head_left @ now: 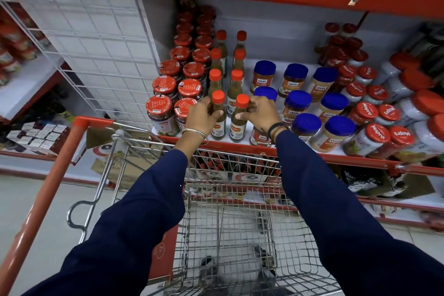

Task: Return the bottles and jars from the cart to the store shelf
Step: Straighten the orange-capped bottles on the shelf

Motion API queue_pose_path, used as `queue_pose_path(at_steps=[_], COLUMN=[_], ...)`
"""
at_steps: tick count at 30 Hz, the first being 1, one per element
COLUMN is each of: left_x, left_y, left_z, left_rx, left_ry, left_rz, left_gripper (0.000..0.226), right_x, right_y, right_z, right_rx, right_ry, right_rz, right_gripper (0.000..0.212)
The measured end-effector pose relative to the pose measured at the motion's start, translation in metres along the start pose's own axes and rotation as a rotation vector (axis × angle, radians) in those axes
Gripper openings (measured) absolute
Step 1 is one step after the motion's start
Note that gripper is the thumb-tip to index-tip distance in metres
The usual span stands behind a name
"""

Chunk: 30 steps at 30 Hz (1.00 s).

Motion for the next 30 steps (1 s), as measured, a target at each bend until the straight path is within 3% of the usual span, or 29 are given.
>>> queue_pose_path(at_steps=[11,23,26,28,30], left_x=[0.008,0.017,0.044,0.074,0.101], left_y=[-0.002,0.005,0.005,0.010,0.027], left_z=[0.000,-0.010,-0.005,0.009,0.028], left_rx=[-0.088,-0.087,0.046,0.110,0.133], left_ry=[0.084,0.038,0.058,0.142,0.232], left_rz=[-0.011,0.014,0.166,0.286,0.271], left_gripper=[0.028,0.030,0.037,0.031,0.024], right_x=[0.009,0.023,0.045,0.069,0.099], right_y=[0.001,0.003,-0.011,-0.028,-0.042], right_z=[-0.001,0.001,0.007,0.024,0.053], right_rx=[0.038,-0.049,-0.149,-0.300,-0.464], right_ry=[-0.037,-0.001,0.000,-0.006,-0.004], right_rz=[0.022,0.028,0.142,0.287,0.458], right_gripper=[0.034,0.045,0.053,0.041,0.035])
Point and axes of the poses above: each hand's wrist, its own x-axis away from the middle knuckle, its own y-axis out of the palm, z = x × y, the point moved 5 cm from there along -x, towards the middle knuckle, and after that the axes turned 6 degrees about y, right-handed, at the moved point
